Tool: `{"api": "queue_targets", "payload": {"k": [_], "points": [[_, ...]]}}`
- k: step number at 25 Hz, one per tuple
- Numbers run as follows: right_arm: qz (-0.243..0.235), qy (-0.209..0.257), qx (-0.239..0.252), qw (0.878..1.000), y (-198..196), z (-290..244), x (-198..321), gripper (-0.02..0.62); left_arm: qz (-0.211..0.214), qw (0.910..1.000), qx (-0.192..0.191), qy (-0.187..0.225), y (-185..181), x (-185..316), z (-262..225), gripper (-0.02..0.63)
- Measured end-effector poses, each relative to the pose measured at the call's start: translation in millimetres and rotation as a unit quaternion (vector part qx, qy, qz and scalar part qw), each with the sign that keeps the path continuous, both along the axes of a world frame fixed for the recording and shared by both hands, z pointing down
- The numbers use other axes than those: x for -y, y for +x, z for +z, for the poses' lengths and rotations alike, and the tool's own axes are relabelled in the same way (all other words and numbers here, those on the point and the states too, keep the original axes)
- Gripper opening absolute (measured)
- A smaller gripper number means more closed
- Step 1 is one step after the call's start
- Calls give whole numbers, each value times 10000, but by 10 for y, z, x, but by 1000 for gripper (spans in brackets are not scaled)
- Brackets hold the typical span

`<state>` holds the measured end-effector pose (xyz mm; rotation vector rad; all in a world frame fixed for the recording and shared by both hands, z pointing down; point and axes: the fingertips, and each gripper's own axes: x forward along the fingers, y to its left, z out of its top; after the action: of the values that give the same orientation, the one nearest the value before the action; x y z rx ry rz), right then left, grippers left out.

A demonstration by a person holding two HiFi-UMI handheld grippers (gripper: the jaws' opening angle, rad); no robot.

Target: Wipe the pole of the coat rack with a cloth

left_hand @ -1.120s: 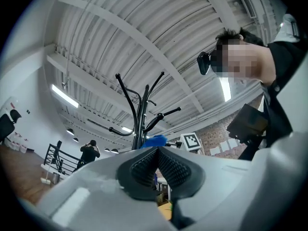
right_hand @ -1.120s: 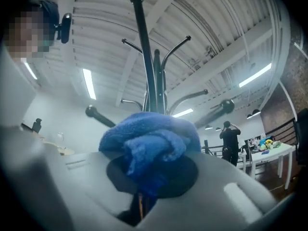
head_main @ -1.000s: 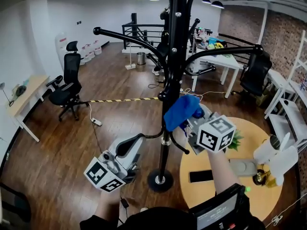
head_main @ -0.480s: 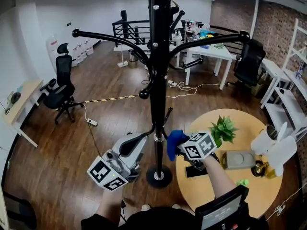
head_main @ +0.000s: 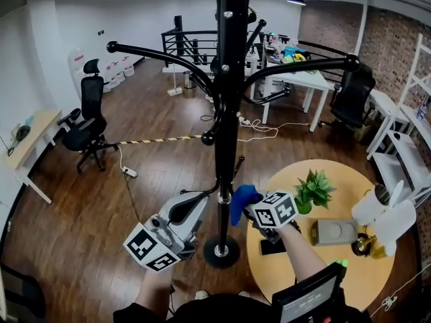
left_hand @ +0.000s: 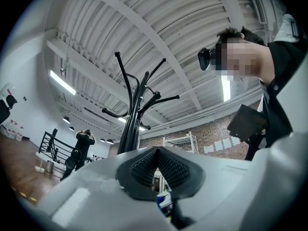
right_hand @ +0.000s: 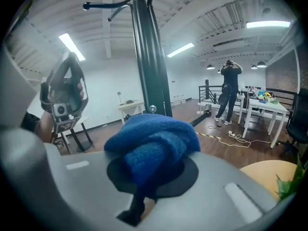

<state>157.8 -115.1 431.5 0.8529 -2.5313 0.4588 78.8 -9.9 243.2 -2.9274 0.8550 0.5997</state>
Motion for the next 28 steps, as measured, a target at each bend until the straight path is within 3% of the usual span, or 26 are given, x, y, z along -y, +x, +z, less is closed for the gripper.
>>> {"api": "queue_targets", "payload": {"k": [5,9,14,19,28], "points": [[36,590,477,9971,-153,-319,117,23,-176,9998,-48,25,-147,3,-12,-8],[46,1064,1191,9872,-186,-1093,88,23,-275,9995,-102,86,-270,8,-56,-8],[-68,2134,2255,9506,-209,-2503,58,23,-274,9993,-126,207,-308,-5,-126,-8],[-4,3265,2576,9094,-241,-3483,-45,23,-217,9991,-190,322,-354,-32,-231,-8],[48,3960,3341,8553,343,-4242,-692,23,-188,9986,-113,490,-312,-4,-333,-8]]}}
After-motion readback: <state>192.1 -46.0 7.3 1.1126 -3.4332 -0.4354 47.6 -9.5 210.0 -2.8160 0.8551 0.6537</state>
